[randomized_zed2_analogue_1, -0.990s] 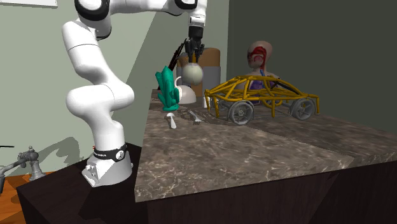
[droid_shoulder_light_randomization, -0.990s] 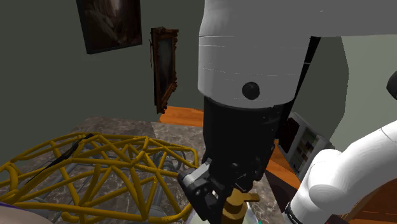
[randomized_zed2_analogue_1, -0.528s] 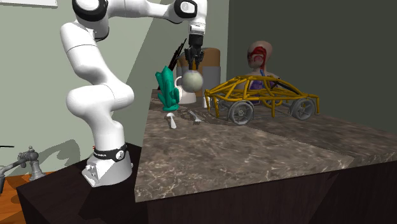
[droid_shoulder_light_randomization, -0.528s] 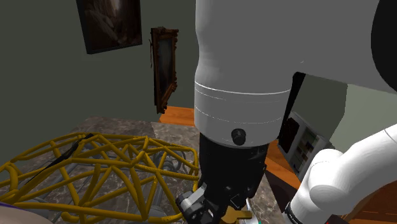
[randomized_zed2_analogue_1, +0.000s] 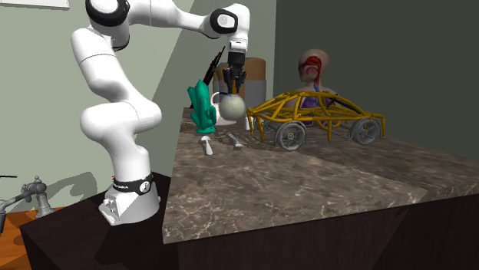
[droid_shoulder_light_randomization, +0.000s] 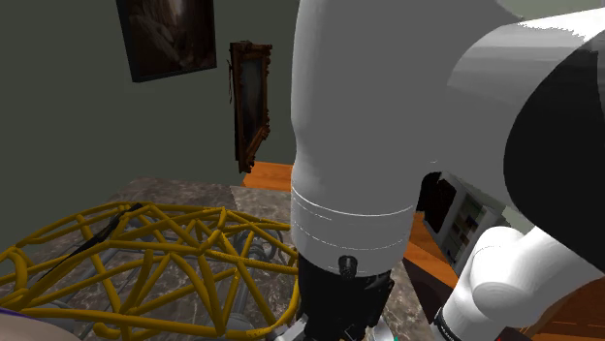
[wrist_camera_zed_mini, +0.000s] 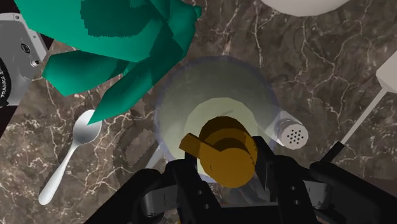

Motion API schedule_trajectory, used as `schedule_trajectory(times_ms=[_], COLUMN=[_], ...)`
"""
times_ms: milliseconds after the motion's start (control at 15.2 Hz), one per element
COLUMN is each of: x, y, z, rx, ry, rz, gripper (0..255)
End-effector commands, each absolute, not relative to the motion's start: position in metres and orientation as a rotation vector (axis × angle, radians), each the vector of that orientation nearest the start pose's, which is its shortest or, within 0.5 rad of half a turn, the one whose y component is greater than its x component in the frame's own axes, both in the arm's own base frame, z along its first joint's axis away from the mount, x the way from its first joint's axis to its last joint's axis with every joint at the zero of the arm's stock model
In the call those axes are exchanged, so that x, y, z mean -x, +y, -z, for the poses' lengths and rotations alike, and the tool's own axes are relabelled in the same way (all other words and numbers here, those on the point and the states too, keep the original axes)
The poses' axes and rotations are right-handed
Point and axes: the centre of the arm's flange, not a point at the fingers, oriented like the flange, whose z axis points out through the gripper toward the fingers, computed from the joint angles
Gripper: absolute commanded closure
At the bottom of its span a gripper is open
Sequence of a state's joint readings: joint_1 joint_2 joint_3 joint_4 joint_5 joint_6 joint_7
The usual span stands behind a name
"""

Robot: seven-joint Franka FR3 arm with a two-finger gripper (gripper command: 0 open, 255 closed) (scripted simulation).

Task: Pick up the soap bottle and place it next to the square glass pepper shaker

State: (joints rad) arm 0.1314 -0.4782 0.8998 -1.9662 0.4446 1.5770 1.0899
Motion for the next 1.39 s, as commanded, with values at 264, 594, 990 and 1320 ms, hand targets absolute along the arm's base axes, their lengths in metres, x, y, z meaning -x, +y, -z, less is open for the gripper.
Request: schedule_trajectory(times_ms=[264, 594, 990, 1320], x=[-0.138, -0.138, -0.138, -0.138], y=[0.452, 0.452, 0.452, 0.452], z=[-0.540, -0.522, -0.522, -0.522], rx=[3.150, 3.150, 3.150, 3.150], ry=[0.238, 0.238, 0.238, 0.238], rz=[-0.159, -0.159, -0.159, -0.159], gripper=[255, 255, 255, 0])
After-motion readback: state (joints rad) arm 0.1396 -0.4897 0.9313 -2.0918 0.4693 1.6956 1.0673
